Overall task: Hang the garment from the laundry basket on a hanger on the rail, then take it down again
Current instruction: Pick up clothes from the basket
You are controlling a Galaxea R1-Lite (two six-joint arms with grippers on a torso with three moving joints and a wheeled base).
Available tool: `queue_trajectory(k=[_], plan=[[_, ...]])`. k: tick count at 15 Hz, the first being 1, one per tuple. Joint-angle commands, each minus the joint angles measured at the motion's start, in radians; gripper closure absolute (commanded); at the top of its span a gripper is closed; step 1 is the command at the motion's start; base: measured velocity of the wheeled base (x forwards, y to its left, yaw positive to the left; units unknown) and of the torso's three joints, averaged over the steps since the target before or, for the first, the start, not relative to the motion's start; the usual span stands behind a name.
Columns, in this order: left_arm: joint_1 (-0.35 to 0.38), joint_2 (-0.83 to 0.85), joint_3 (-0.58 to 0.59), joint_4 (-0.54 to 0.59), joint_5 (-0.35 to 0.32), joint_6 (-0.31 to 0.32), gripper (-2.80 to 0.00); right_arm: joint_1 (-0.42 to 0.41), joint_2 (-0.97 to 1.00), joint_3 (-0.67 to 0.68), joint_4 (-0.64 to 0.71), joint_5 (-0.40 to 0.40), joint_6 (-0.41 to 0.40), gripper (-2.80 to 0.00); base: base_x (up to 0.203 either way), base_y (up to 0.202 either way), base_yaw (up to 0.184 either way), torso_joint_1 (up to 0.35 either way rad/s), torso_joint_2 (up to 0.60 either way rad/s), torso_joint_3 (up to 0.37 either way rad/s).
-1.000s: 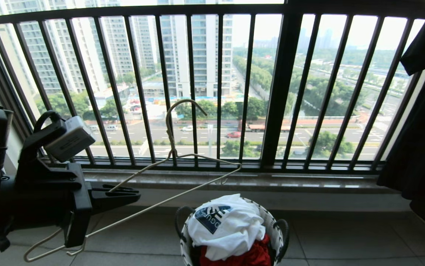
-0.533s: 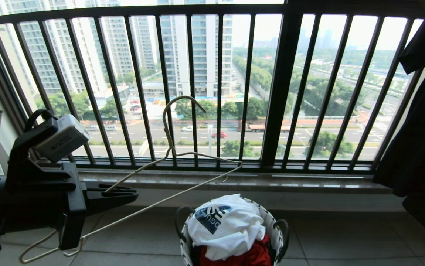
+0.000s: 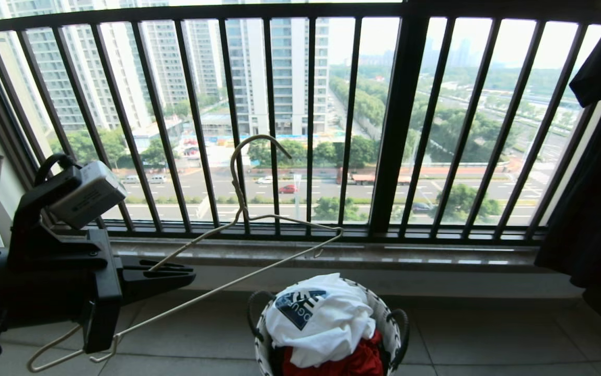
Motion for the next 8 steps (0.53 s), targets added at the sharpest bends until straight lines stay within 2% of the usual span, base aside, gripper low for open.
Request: queue_trajectory(k=[1,8], plan=[[0.000,-0.001,0.000,0.001,-0.002,0.001,0.00,0.000,0.001,0.000,0.000,0.001,-0.001,0.00,0.000,0.000,0.000,-0.005,0.00,-0.154],[0.000,-0.025,0.000,0.001,-0.002,0.004,0.00,0.000,0.001,0.000,0.000,0.001,-0.001,0.00,0.000,0.000,0.000,0.001,0.01,-0.192]])
